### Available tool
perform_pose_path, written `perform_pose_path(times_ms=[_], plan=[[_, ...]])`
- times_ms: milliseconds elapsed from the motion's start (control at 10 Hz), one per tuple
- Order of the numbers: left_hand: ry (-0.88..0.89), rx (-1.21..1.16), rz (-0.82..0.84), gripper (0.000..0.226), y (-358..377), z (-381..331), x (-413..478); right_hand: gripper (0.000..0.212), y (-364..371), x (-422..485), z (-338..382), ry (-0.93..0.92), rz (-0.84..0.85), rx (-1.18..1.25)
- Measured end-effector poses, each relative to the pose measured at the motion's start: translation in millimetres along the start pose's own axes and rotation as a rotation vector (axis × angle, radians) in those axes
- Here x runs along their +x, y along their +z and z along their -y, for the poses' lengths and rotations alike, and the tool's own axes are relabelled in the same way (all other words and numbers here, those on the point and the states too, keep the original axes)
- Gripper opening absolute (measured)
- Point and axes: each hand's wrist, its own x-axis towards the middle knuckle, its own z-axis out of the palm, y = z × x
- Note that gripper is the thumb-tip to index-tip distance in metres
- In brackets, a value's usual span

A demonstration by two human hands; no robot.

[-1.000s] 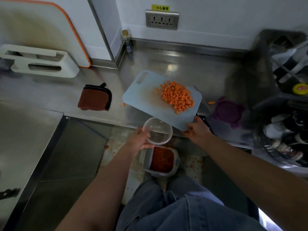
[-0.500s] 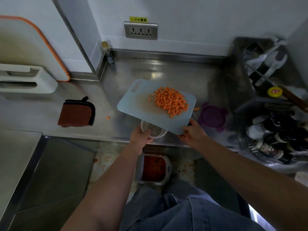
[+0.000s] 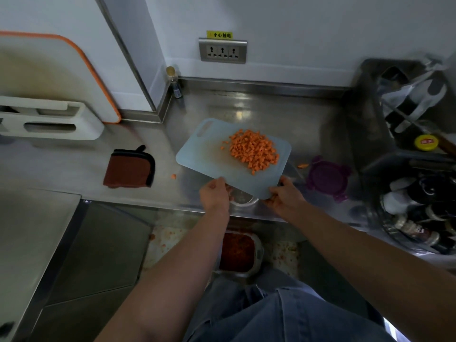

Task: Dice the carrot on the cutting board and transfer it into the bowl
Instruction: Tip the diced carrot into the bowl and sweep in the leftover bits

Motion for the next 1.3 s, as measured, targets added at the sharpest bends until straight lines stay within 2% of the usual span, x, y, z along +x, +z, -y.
perform_pose_path(times_ms=[100, 200, 300, 400, 600, 700, 800, 900, 1000, 1100, 1200, 1300], plan=[[-0.109, -0.217, 0.113, 0.004, 2.0, -6.5, -9.2, 0.052, 6.4, -2.9, -2.3, -0.005, 0.015, -0.003], [-0.153, -0.348, 0.204, 0.016, 0.8, -9.8, -15.8, 0.053, 11.4, -3.5, -8.6, -0.016, 0.034, -0.011], [-0.137, -0.416, 0.214, 0.029, -2.1, -13.8, -17.7, 0.056, 15.7, -2.3, -15.6, -0.003, 0.075, -0.018], [-0.126, -0.433, 0.175, 0.037, -10.8, -16.2, -11.8, 0.055, 20.2, -3.3, -19.4, 0.025, 0.125, -0.045], [-0.04, -0.346, 0.089, 0.045, -42.7, -24.2, 1.9, 0.045, 33.6, -7.6, -21.8, 0.017, 0.29, -0.306], [0.041, -0.256, 0.032, 0.044, -64.2, -28.4, 10.5, 0.017, 38.4, -2.9, -17.7, -0.015, 0.126, -0.469], [0.097, -0.208, 0.003, 0.039, -84.3, -31.8, 16.8, 0.021, 43.2, 7.1, -11.9, -0.208, -0.103, -0.702], [0.135, -0.125, 0.0, 0.039, -99.1, -35.5, 21.5, 0.033, 55.8, 3.4, -4.3, -0.486, -0.126, -0.894], [0.09, -0.042, 0.033, 0.048, -108.7, -41.1, 32.3, 0.048, 70.0, 5.9, -0.8, -0.719, -0.007, -1.084], [0.116, 0.127, 0.07, 0.049, -115.4, -45.6, 38.5, 0.066, 82.0, 13.8, -5.0, -0.779, 0.163, -1.359], [0.114, 0.101, 0.082, 0.046, -115.9, -48.9, 40.8, 0.086, 86.3, 22.3, -10.7, -0.761, 0.252, -1.633], [0.125, 0.168, 0.094, 0.05, -114.2, -50.9, 46.6, 0.084, 85.5, 28.5, -17.6, -0.769, 0.248, -1.738]])
